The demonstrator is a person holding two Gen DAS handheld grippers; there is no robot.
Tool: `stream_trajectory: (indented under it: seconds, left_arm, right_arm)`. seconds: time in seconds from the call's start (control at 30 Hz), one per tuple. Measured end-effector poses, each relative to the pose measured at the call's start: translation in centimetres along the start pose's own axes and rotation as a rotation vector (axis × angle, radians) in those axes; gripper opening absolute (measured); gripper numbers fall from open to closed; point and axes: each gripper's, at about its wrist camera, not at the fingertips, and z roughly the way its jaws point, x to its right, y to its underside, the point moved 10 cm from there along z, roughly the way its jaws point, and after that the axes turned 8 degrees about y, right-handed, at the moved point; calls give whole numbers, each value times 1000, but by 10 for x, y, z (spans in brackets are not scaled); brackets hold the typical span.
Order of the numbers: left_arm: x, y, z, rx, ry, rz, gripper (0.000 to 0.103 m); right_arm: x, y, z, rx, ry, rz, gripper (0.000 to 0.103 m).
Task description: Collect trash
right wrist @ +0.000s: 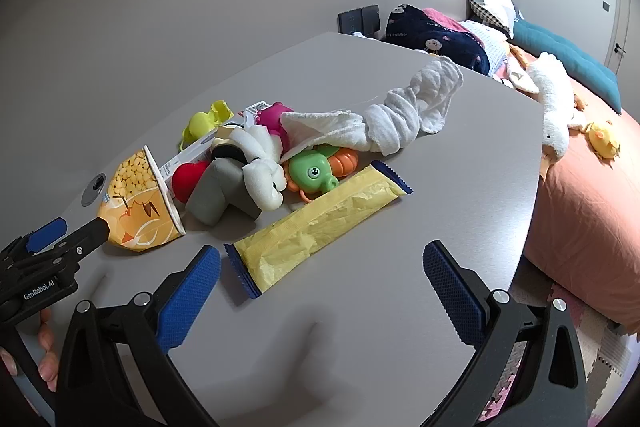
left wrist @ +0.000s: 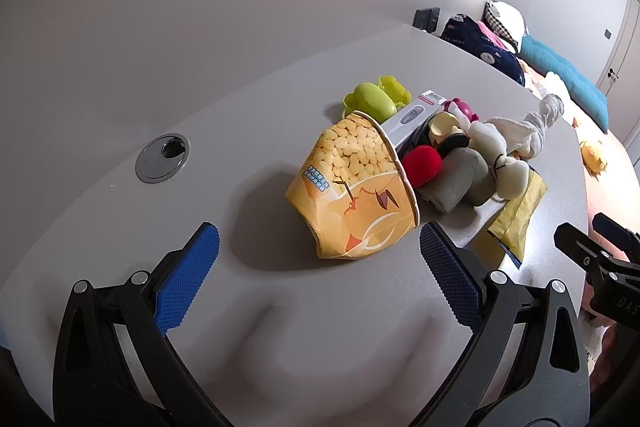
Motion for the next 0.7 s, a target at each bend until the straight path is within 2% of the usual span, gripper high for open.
stream_trajectory:
  seconds: [0.7]
  left_arm:
    - [2,3,3,-10,9,9,97]
  right_arm:
    - [-5,1,8,-12,-1,-7,101]
